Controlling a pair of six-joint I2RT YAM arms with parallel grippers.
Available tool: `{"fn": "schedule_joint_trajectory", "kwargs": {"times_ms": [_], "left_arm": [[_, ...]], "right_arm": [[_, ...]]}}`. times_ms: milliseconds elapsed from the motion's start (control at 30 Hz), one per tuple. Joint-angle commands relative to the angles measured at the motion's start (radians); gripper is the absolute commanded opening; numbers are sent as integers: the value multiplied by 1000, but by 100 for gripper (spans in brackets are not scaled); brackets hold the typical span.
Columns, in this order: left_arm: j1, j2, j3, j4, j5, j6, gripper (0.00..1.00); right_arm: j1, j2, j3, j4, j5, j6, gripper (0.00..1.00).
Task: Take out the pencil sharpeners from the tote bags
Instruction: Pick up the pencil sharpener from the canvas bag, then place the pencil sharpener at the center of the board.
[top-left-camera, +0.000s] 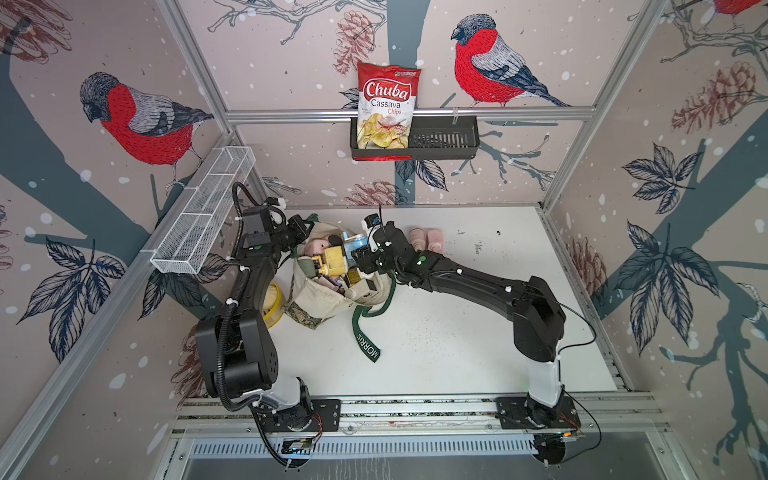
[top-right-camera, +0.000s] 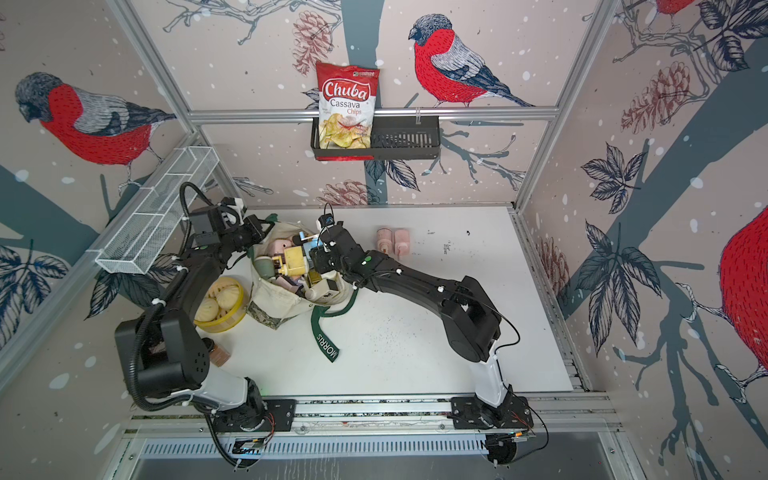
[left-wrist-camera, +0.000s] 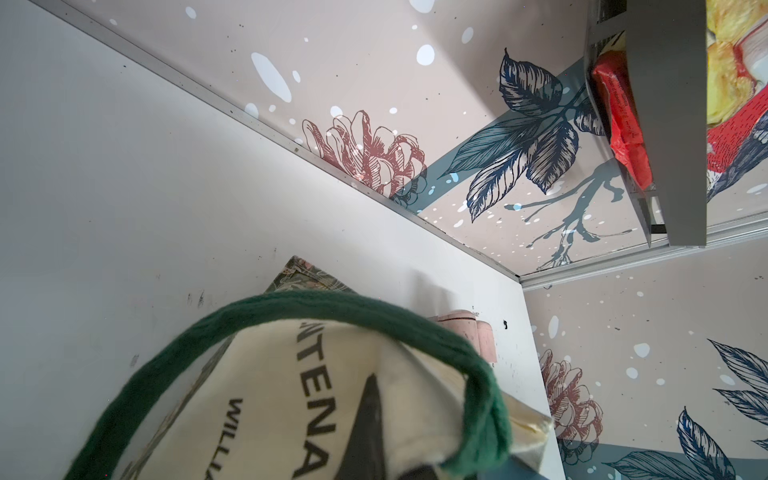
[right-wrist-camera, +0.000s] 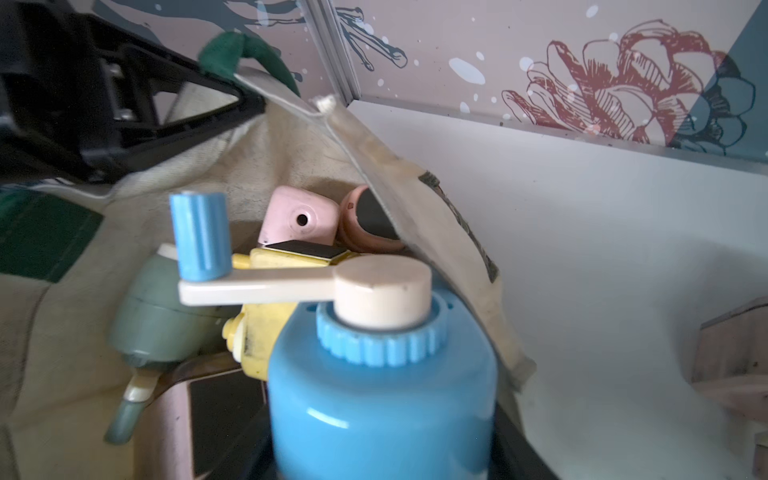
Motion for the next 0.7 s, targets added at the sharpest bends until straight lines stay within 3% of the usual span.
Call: {"fn": "schedule_joint_trajectory", "kwargs": {"times_ms": [0,200,667], "left_arm": [[2,-12,15,117,49,1,0],[2,-12,14,118,51,-1,0],[2,-13,13,121,52,-3,0]], "right_arm": [[-11,-55,-17,-50,-39,-23,38],[-73,-154,-29,-174,-38,-22,38],[-401,-244,-104,-391,-10,-24,38]]}}
